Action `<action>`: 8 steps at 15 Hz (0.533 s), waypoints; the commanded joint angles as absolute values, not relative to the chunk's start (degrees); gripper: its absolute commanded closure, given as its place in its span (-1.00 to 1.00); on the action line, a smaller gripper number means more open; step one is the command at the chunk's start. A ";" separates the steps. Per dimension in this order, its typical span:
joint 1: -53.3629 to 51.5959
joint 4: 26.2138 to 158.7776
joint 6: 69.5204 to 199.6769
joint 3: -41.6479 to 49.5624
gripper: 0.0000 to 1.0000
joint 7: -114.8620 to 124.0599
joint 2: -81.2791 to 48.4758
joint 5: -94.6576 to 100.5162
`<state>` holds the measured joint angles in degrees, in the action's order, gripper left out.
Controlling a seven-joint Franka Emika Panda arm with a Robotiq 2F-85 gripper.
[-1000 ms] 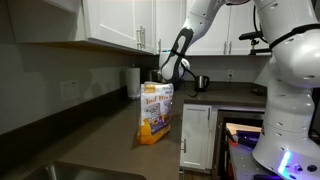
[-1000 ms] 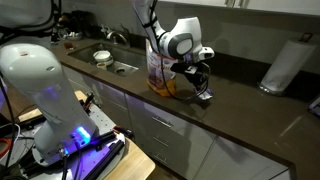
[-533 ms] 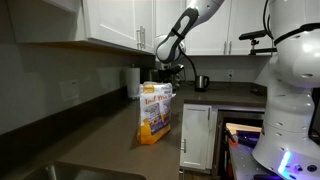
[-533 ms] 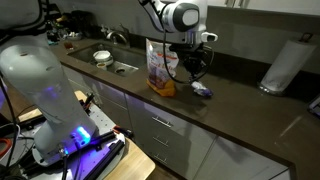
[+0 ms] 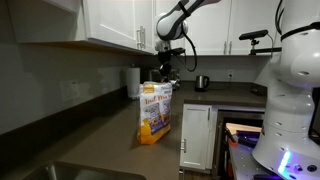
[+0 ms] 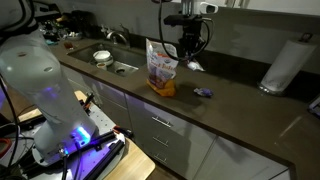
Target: Take one of the small packets and put it inside the large package
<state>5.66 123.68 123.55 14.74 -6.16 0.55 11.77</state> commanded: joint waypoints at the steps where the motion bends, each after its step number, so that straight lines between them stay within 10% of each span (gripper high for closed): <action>1: 7.12 124.53 118.58 12.47 0.93 -7.70 7.08 10.25; 8: 5.02 124.52 111.25 10.60 0.93 -10.78 15.58 -0.05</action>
